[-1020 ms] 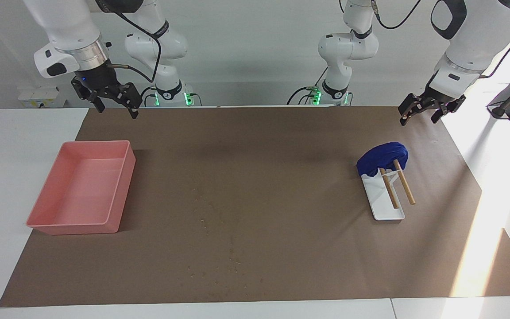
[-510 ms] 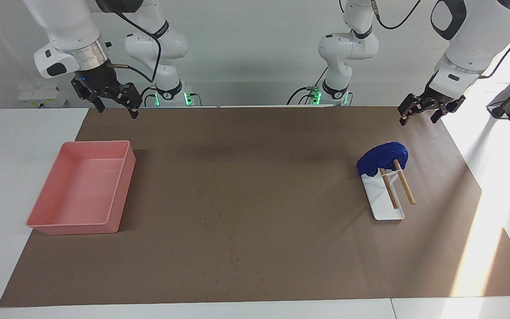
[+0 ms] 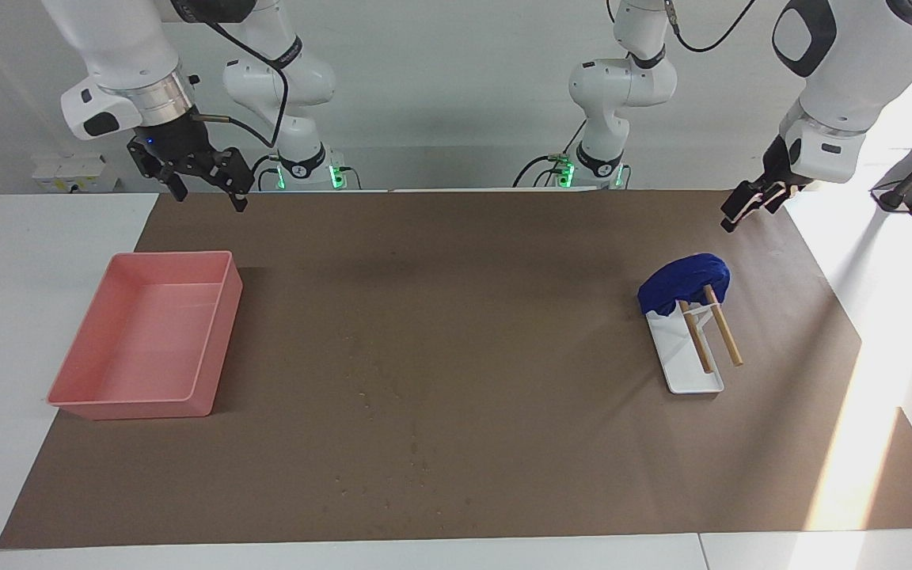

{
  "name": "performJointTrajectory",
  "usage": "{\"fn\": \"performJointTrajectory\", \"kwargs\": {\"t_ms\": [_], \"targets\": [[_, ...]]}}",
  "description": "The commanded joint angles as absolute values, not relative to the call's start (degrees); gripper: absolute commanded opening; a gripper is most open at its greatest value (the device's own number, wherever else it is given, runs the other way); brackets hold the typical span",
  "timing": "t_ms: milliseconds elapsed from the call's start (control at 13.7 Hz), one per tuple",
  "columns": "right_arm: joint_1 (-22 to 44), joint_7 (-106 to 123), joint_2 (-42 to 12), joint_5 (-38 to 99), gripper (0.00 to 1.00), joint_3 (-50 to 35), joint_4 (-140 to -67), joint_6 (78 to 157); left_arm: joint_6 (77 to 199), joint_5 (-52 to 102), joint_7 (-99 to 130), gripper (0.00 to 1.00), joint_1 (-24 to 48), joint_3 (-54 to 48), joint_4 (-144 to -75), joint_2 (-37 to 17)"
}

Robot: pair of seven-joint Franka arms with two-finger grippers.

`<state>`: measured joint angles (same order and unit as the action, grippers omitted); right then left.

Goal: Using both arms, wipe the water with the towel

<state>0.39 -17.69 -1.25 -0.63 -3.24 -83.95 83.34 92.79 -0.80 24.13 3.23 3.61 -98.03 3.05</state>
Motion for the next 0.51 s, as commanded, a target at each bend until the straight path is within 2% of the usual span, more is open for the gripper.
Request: {"fn": "performJointTrajectory", "kwargs": {"t_ms": [0, 146, 437], "targets": [[-0.09, -16.79, 0.09, -0.18, 1.0, -3.52, -85.52, 83.94, 100.95, -1.76, 35.11, 1.0, 3.25, 3.52, -108.78, 8.95], [-0.09, -16.53, 0.09, -0.18, 1.0, -3.52, -85.43, 83.85, 106.59, -1.67, 46.97, 1.0, 3.16, 3.52, -113.36, 10.72], [-0.35, -16.17, 0.09, -0.18, 1.0, -3.52, -85.34, 83.06, 112.13, -1.67, 58.42, 1.0, 3.08, 3.78, -117.24, 10.99]]}}
